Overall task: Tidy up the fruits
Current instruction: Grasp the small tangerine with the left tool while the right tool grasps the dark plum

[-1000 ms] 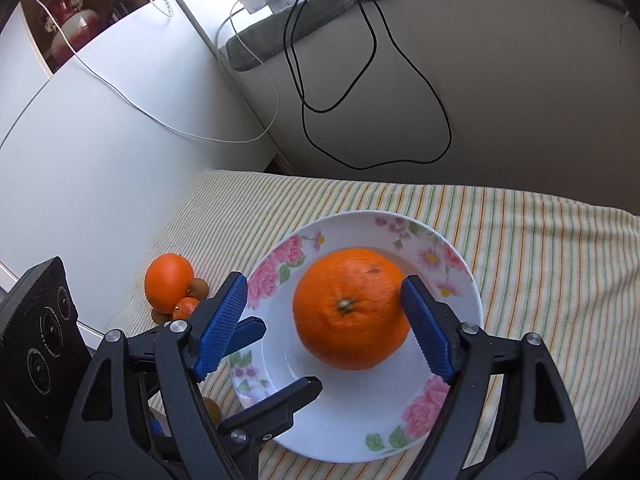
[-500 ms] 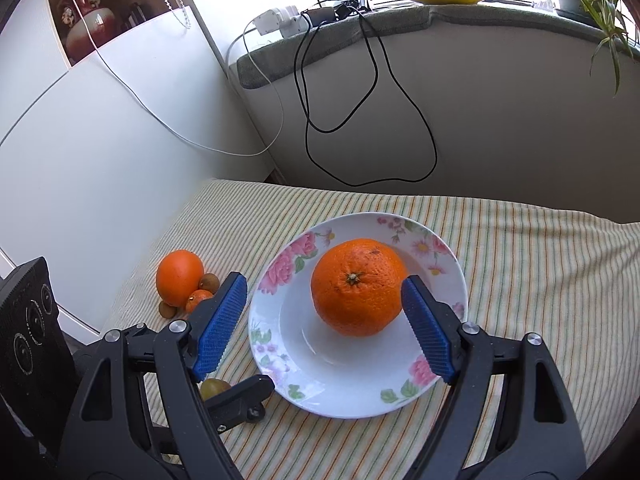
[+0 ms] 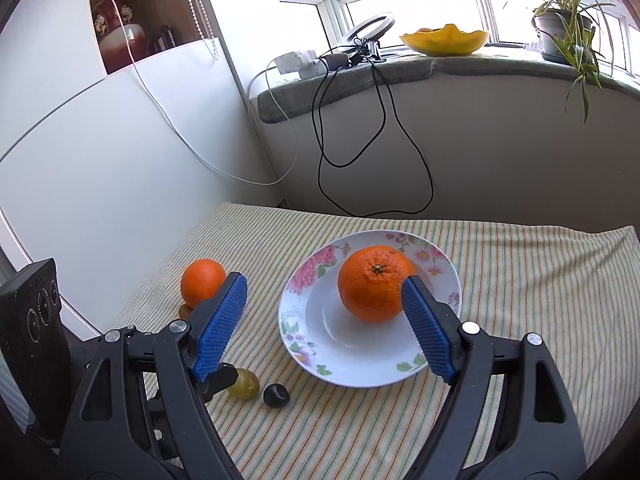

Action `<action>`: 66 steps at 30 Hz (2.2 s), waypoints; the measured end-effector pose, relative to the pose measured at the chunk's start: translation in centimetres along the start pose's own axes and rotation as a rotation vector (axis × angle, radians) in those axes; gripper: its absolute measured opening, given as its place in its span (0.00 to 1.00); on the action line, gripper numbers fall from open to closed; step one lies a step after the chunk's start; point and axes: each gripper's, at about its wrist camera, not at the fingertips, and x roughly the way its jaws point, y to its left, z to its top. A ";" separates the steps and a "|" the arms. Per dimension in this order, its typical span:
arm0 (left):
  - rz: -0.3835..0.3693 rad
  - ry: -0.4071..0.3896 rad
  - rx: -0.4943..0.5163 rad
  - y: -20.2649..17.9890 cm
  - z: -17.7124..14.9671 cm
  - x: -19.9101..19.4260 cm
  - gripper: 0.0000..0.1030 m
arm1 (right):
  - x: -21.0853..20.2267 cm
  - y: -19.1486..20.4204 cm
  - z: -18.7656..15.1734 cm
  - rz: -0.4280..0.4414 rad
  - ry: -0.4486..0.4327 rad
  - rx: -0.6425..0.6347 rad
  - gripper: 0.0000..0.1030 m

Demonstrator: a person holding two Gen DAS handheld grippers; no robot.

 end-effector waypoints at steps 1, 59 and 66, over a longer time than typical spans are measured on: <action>0.007 0.000 -0.004 0.3 -0.2 -0.3 0.52 | -0.2 0.2 -0.2 0.001 -0.003 -0.006 0.80; 0.206 0.075 -0.303 15.5 -8.7 -2.8 0.39 | 7.1 4.3 -9.7 0.038 0.326 -0.182 0.38; 0.211 0.075 -0.296 15.5 -8.6 -2.5 0.30 | 7.5 4.3 -9.9 0.036 0.337 -0.188 0.37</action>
